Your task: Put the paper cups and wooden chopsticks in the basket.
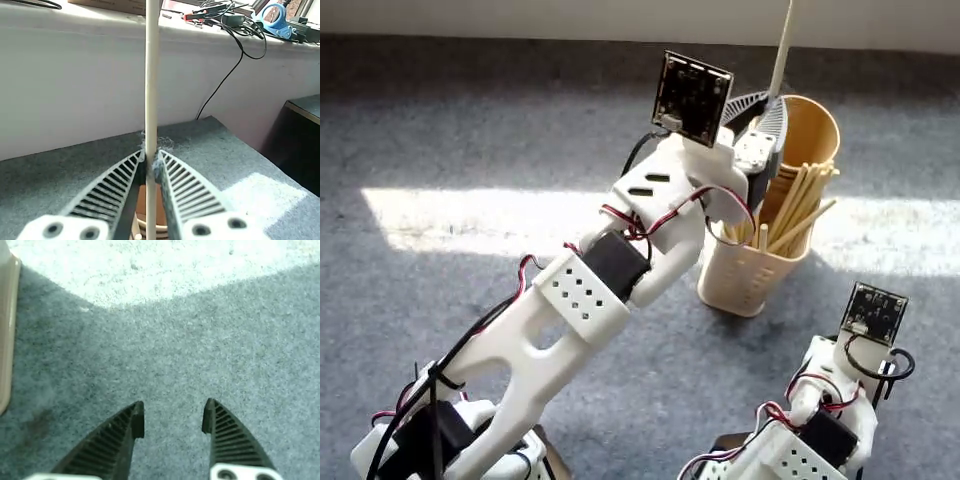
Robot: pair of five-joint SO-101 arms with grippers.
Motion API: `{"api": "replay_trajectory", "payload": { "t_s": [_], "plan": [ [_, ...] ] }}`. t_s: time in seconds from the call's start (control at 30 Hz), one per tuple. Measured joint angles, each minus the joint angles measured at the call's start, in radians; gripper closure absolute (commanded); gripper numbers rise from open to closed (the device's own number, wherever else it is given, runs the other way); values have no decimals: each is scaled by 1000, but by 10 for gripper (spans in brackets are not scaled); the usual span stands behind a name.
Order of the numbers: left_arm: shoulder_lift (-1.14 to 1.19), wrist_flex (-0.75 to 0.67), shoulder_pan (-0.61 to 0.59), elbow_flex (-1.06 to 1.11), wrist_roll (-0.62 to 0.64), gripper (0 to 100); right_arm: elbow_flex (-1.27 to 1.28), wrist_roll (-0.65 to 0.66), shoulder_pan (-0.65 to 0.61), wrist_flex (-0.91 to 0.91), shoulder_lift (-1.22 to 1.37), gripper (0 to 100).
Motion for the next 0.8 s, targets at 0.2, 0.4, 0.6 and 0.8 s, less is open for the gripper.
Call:
{"api": "replay_trajectory", "payload": {
  "t_s": [0.2, 0.4, 0.6, 0.8],
  "plan": [
    [0, -3, -2, 0, 0, 992, 0, 0, 0, 0, 0, 800],
    [-2, -3, 32, 3, 8, 885, 0, 0, 0, 0, 0, 800],
    [0, -3, 63, 28, 8, 868, 0, 0, 0, 0, 0, 800],
    [0, -3, 61, 28, -61, 946, 0, 0, 0, 0, 0, 800]
  ]
}}
